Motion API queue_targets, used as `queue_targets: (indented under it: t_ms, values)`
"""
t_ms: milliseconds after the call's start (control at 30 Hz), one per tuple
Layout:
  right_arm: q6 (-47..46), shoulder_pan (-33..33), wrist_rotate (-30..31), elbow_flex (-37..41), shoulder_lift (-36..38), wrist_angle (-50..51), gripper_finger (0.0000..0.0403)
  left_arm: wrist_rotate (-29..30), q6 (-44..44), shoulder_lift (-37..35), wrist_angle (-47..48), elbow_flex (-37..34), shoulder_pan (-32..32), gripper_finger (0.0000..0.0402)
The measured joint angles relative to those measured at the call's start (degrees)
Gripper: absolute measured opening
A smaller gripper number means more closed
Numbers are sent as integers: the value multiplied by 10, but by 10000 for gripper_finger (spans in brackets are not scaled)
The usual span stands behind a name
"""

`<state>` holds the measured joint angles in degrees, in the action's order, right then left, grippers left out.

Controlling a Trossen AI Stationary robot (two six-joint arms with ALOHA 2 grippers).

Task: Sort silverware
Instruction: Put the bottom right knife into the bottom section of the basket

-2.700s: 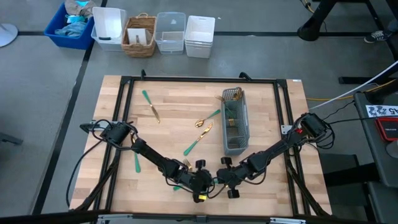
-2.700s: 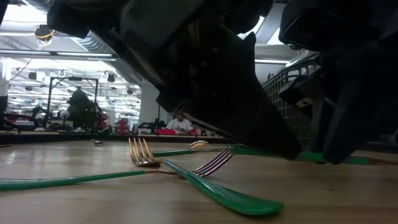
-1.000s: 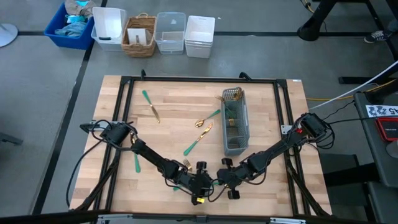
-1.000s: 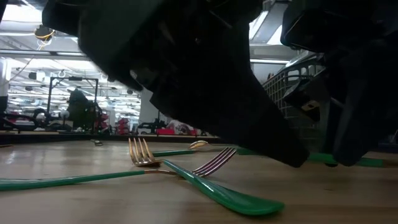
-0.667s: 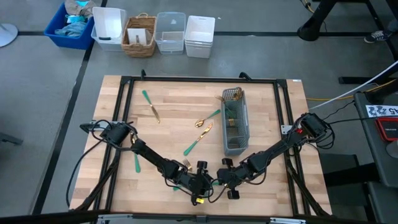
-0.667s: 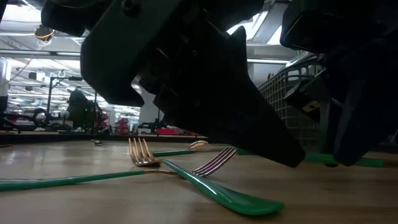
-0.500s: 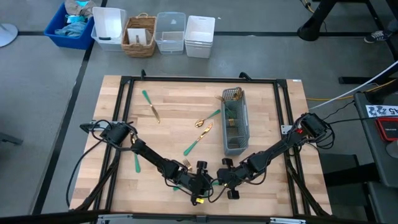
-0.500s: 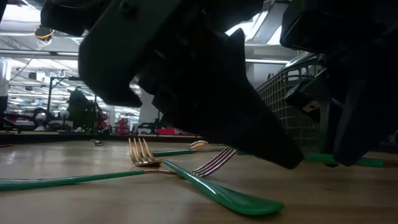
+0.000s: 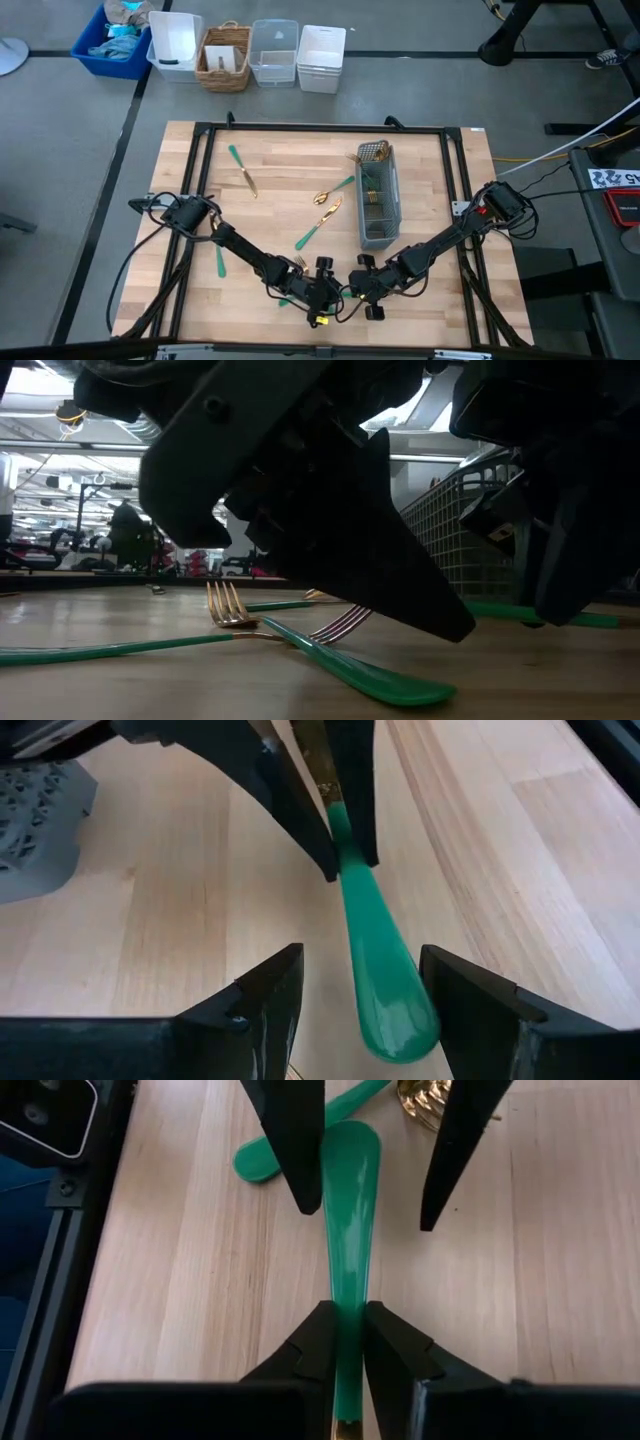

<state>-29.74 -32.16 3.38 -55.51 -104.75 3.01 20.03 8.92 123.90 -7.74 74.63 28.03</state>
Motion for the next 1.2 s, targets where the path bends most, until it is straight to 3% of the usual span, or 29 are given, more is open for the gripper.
queue_targets:
  t_ms: [233, 633, 933, 1200]
  values:
    - [0, 0, 0, 0, 0, 0, 48, -9, -4, 3, -4, 0, -3, 183]
    - [-2, 0, 0, 0, 0, -2, 48, -28, -2, 14, -5, 1, -4, 78]
    - [0, 0, 0, 0, 0, -1, 48, -30, -6, 14, -6, 1, -4, 94]
    - [0, 0, -1, 0, 0, -2, 48, -29, -4, 14, -7, 0, -3, 77]
